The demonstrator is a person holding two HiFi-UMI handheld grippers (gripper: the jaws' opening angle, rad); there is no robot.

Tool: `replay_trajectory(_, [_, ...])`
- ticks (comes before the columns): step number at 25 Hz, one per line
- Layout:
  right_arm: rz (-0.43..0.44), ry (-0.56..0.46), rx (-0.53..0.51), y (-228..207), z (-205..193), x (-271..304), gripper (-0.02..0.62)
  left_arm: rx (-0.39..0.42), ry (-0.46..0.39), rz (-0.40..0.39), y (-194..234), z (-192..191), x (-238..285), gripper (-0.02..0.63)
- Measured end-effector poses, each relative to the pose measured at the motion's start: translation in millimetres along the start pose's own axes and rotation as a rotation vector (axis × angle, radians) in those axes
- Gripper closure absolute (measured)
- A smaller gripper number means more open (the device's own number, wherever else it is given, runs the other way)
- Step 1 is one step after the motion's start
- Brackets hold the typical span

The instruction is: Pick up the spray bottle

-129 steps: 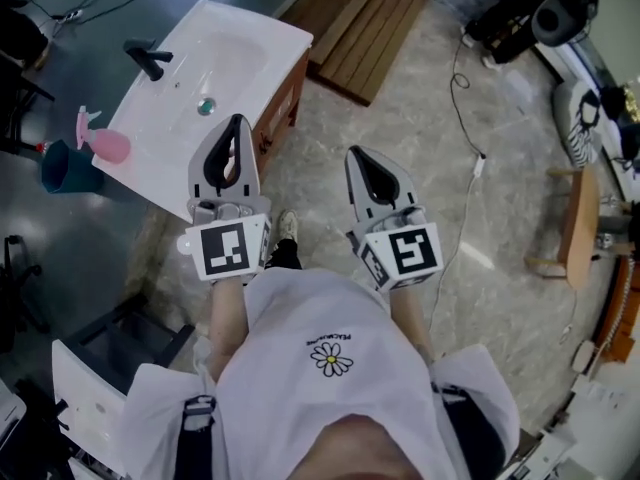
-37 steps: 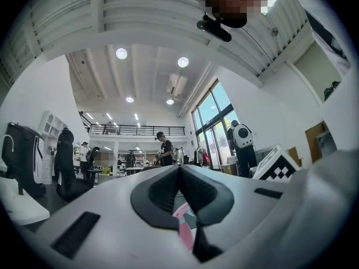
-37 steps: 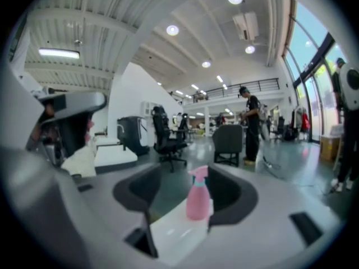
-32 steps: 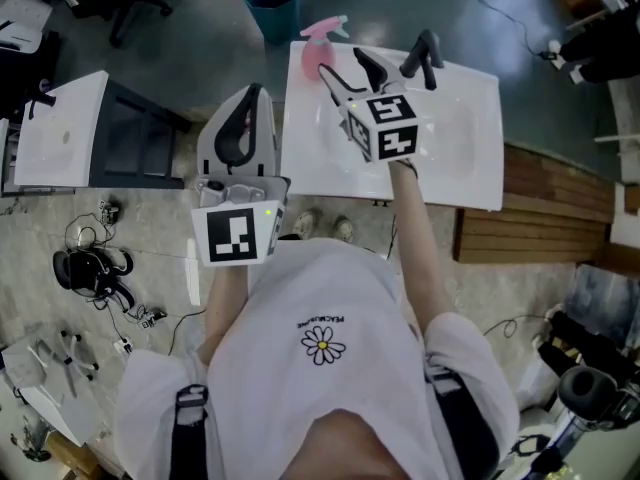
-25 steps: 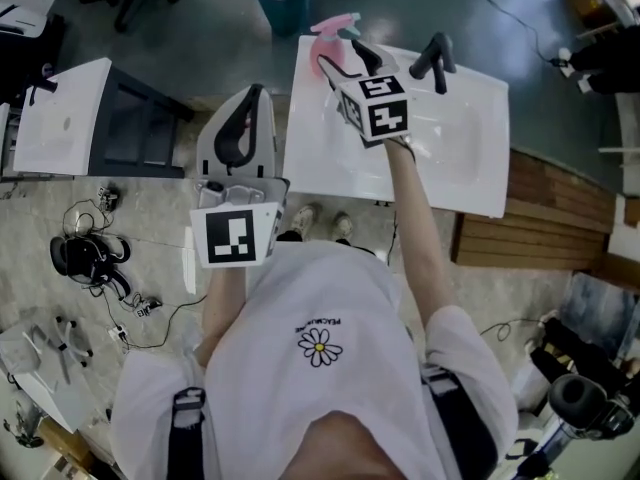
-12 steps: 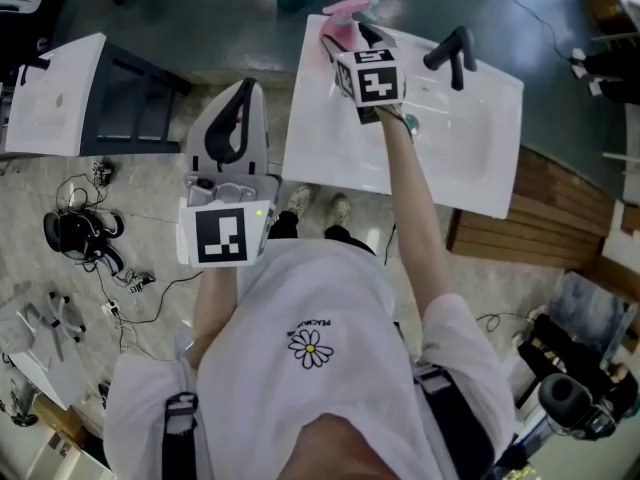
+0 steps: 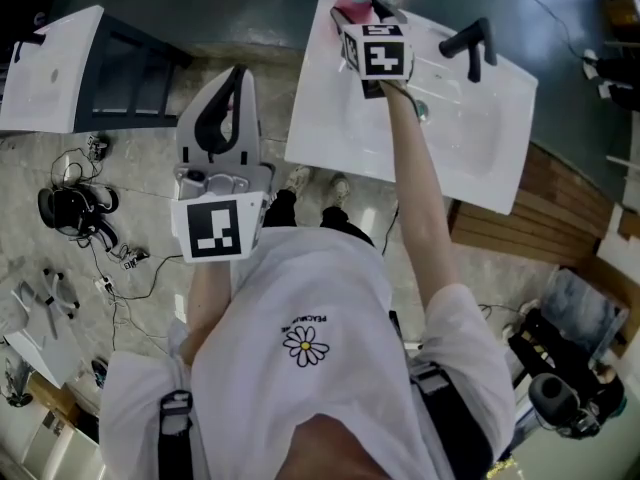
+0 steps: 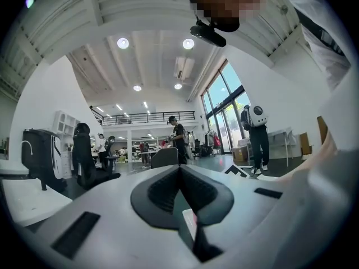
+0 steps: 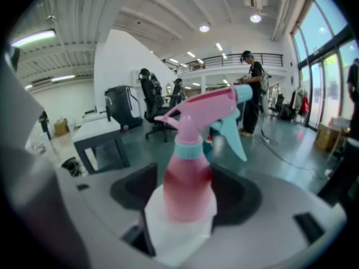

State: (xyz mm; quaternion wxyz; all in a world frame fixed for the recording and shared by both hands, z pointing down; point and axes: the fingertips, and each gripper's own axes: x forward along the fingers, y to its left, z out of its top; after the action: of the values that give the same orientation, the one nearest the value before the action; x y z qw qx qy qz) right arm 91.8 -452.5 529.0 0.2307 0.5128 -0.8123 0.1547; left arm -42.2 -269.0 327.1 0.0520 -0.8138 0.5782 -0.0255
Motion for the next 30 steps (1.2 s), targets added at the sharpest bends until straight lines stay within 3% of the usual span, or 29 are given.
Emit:
replay_trajectory(11, [-0.083, -0.003, 0.005, -7, -7, 7, 0.304, -0.002, 0.010, -0.006, 2, -7, -6, 0.588])
replay_trajectory(22, [-0.084, -0.010, 0.020, -9, -6, 3, 0.318, -0.012, 0.014, 0.016, 11, -11, -20, 0.588])
replay_trajectory(30, [-0.086, -0.083, 0.040, -2, 18, -33, 0.318, -0.051, 0.027, 0.052, 19, -9, -24, 0.588])
